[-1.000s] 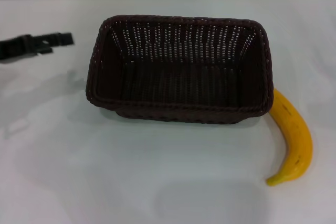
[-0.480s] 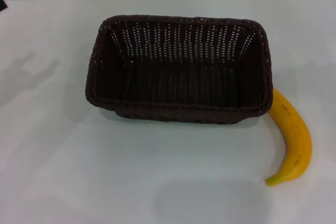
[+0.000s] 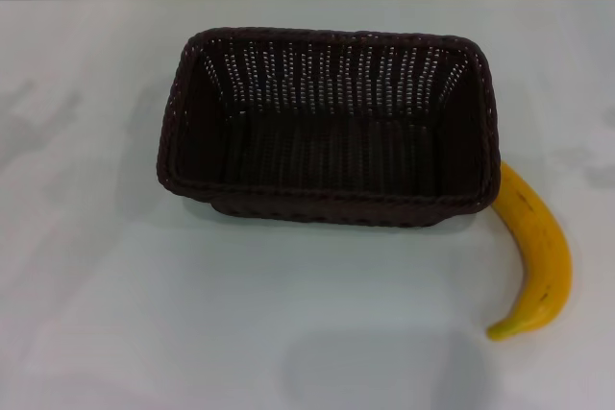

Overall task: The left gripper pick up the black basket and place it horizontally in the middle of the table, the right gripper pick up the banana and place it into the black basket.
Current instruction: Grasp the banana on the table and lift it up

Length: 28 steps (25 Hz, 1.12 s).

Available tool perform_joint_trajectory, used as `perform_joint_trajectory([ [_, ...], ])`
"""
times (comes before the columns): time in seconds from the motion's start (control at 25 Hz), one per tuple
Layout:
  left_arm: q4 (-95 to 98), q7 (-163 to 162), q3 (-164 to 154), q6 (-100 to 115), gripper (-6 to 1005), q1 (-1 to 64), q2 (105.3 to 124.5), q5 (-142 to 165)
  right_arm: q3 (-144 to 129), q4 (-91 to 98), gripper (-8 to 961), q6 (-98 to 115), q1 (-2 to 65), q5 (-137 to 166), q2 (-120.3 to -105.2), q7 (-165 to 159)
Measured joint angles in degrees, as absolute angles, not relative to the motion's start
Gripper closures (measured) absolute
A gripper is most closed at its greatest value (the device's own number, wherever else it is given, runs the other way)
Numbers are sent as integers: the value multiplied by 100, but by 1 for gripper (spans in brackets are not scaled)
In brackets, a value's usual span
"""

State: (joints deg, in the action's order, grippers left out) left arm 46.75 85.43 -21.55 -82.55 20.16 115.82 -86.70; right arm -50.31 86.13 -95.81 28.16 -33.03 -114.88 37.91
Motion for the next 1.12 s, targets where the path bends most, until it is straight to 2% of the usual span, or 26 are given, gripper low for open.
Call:
perform_joint_trajectory([
  [0.56,4695,8591,-2091,-8254,119,1950,11463,-8939,-7172,8415,142,-10216,3590,-2715,-11538,2110],
  [0.92,4665,9011,-1886,-8257,119,1862,11429,-8948,-7770,8192,144,-9970,3596,-2822,-11617,1407],
  [1.12,4662,9042,-1863,-8304,119,1810,11425,-8979,-8048,7950,145,-9731,3586,-2827,-11602,1135],
])
